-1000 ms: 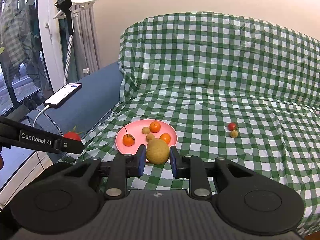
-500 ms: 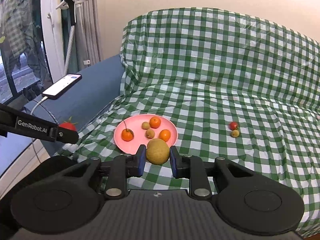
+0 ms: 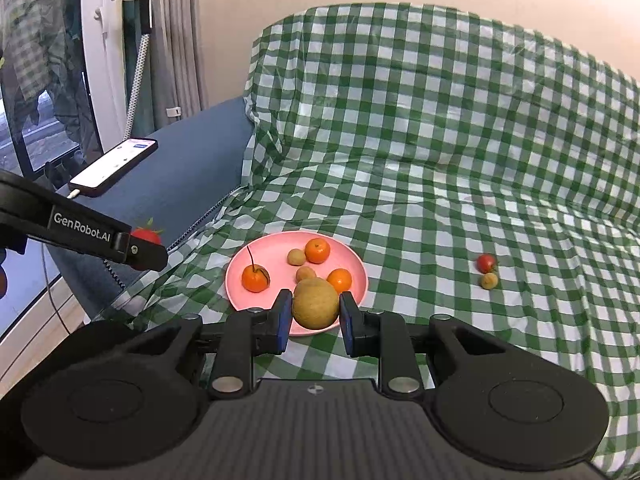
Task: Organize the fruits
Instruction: 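Carry the yellow-green fruit and red tomato over the pink plate with both tools, then lower both tools onto the pink plate and open them to release, then lift both open tools up and away from the plate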
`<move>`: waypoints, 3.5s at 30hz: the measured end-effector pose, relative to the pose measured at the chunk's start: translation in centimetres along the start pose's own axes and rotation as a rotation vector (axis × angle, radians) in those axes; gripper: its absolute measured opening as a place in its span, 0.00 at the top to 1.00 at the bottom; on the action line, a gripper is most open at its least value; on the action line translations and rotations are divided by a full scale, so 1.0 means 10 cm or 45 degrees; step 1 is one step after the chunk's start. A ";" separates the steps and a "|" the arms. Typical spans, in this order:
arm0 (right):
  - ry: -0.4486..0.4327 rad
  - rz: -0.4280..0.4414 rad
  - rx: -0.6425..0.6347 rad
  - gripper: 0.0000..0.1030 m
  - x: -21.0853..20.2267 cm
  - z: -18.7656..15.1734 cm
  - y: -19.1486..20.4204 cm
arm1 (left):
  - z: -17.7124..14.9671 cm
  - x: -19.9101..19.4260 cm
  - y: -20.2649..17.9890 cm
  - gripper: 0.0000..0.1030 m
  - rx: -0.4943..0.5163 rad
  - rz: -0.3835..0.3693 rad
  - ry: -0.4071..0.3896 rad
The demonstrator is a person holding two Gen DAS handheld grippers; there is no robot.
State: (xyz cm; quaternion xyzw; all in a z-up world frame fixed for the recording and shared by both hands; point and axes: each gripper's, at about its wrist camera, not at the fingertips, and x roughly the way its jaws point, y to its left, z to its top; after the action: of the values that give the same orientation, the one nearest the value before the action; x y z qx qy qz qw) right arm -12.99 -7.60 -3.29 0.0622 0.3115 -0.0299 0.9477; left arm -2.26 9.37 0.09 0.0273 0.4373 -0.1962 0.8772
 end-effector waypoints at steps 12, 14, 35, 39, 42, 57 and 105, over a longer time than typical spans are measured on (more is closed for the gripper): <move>0.073 0.029 0.000 0.75 0.76 0.18 -0.08 | 0.38 0.70 -0.01 0.69 -0.010 0.016 0.088; 0.087 0.037 0.007 0.75 0.87 0.20 -0.11 | 0.40 0.83 -0.04 0.69 -0.001 0.016 0.102; 0.178 0.012 0.083 0.75 1.80 0.19 -0.44 | 0.51 1.80 -0.15 0.69 0.047 0.042 0.227; 0.195 0.016 0.085 0.75 1.90 0.18 -0.45 | 0.54 1.91 -0.16 0.69 0.058 0.044 0.237; 0.208 0.021 0.084 0.75 1.96 0.16 -0.44 | 0.53 1.97 -0.16 0.69 0.073 0.056 0.246; 0.236 0.037 0.105 0.73 2.11 0.17 -0.42 | 0.47 2.09 -0.07 0.27 0.081 0.130 0.267; -0.166 -0.077 -0.052 0.06 -0.90 -0.18 0.32 | -0.70 -0.69 -0.20 0.00 0.011 0.251 -0.187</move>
State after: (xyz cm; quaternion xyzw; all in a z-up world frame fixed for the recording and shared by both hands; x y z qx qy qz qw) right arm -20.96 -3.99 0.91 0.0312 0.2514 -0.0562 0.9657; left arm -11.99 11.30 1.42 0.0594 0.3663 -0.1124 0.9218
